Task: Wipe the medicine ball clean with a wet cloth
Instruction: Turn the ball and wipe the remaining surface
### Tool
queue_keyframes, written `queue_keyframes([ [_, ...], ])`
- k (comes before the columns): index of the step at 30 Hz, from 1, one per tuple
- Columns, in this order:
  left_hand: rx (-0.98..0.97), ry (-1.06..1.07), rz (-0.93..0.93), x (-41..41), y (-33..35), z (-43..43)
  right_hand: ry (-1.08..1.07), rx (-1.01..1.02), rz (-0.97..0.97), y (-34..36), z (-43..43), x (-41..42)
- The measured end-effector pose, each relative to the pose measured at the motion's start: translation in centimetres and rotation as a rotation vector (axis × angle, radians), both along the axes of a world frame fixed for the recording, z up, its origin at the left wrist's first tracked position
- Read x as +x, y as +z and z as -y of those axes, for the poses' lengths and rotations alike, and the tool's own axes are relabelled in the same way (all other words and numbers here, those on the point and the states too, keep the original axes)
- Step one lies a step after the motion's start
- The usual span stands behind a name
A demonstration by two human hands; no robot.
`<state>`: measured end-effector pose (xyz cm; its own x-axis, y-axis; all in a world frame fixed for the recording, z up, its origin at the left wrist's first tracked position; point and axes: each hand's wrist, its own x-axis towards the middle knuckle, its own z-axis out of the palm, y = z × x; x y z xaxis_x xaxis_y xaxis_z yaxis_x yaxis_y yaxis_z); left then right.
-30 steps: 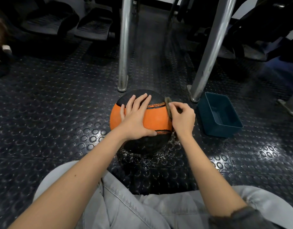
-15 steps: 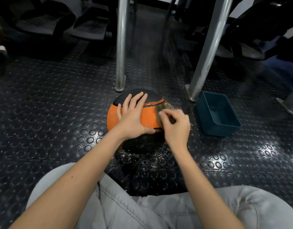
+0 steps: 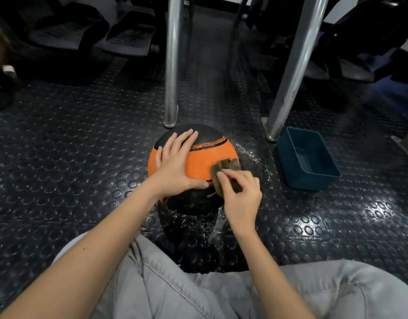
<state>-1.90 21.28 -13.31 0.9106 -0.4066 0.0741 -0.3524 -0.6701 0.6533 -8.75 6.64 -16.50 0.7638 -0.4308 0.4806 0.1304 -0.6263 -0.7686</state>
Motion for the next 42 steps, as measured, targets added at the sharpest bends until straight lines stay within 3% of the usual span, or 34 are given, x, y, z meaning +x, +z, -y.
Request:
queue_keyframes([
  [5,-0.009,0.004,-0.007,-0.2,-0.1,-0.1,-0.063,0.443,-0.234,0.5,4.2,5.4],
  [12,-0.016,0.004,0.009,0.0,-0.2,-0.5,-0.021,0.174,-0.067,-0.2,0.5,0.8],
  [17,0.000,0.000,0.011,-0.3,0.0,0.1,-0.116,0.462,-0.238,-0.2,4.2,5.3],
  [19,0.017,0.012,0.011,-0.1,0.0,0.4,-0.137,0.422,-0.275,0.1,4.0,5.6],
  [24,0.002,0.015,0.019,-0.3,-0.1,0.0,0.005,0.081,-0.132,1.6,0.6,2.2],
  [27,-0.005,0.011,0.040,-0.7,-0.6,-0.3,0.043,0.263,-0.252,2.7,2.4,4.3],
  [29,0.005,0.010,0.050,-0.8,-0.5,0.2,-0.016,0.262,-0.338,3.3,4.0,6.4],
  [31,0.022,0.011,0.057,-0.7,-0.5,0.5,-0.046,0.168,-0.336,3.5,3.8,6.8],
  [36,-0.007,0.016,0.051,-0.5,-0.5,0.2,0.123,-0.277,-0.093,3.3,-0.7,2.4],
  [39,0.013,0.013,0.054,-1.0,-0.6,0.4,0.096,-0.229,-0.154,3.5,1.5,4.3],
  [42,0.030,0.024,0.074,-1.2,-0.7,1.2,0.000,-0.018,-0.285,3.5,4.3,7.3],
])
